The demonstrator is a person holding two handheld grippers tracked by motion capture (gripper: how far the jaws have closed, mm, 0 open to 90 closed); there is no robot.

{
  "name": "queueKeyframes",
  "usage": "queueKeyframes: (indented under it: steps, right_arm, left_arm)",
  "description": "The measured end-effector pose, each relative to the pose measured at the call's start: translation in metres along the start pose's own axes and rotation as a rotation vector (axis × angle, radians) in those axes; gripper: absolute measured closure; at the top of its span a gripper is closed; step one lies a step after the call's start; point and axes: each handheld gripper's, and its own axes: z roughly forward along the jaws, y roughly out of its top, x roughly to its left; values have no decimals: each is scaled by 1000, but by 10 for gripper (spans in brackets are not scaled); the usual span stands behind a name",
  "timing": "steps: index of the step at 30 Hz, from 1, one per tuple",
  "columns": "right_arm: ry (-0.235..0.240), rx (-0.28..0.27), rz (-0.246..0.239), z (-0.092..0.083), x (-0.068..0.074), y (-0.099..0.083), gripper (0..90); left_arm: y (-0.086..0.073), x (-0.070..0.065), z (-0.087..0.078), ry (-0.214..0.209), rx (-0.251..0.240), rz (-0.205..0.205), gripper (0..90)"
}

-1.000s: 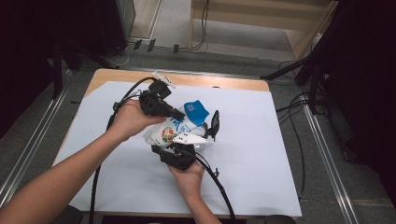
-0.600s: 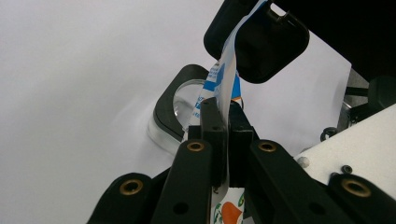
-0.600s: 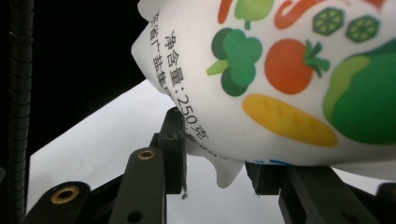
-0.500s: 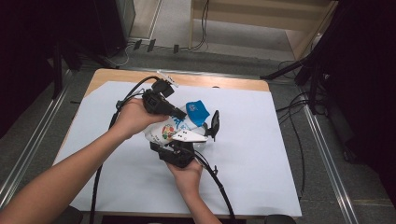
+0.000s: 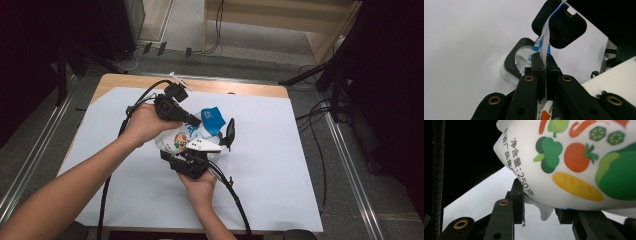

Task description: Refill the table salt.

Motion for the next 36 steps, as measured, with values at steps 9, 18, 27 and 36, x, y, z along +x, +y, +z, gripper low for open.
queueKeyframes:
  steps: [9,18,27,36]
  right_arm:
    - [16,-11,24,1,-2,-5,680]
    - [33,-35,66,0,-4,-4,684]
    - [32,-49,74,-1,-4,-1,683]
    - [23,-39,54,1,-2,4,684]
  left_arm:
    - [0,-4,-1,-7,11,9,900]
    - [5,-6,7,-1,10,2,900]
    - [8,-6,8,1,11,10,900]
    - [9,-5,7,5,16,2,900]
